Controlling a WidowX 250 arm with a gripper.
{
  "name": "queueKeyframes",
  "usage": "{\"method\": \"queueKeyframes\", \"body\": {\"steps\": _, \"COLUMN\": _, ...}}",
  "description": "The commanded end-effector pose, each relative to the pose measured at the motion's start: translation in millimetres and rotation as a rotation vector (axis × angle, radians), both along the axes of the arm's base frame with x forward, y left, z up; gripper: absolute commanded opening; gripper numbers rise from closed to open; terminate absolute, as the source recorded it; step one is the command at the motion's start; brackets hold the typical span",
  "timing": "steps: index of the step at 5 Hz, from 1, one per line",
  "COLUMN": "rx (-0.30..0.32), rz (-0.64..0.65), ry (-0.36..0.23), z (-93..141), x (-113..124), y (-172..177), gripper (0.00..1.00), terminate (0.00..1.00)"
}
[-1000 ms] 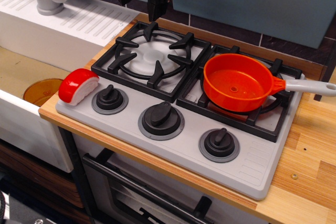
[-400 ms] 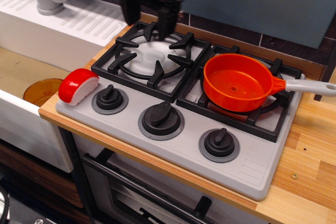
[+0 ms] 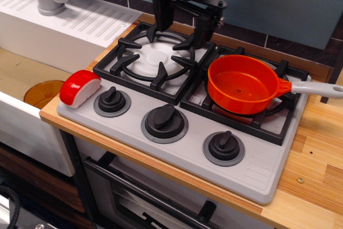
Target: End effector reaching pot or pan
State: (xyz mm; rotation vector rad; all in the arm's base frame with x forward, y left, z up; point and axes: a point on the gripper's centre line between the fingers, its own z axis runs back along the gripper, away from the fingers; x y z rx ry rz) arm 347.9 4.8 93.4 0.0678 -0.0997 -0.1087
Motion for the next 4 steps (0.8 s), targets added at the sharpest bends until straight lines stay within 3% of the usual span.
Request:
{"method": "queueKeyframes", "body": {"steps": 1, "rx": 0.007, "rz": 0.009, "ry": -0.095, "z": 23.0, "x": -1.6, "y": -26.5, "gripper": 1.00, "terminate": 0.00}}
{"method": "queueKeyframes", "body": {"steps": 4, "rx": 0.019, "rz": 0.050, "ry": -0.147, "z": 8.7, "x": -12.7, "y": -58.6, "gripper": 1.00, "terminate": 0.00}}
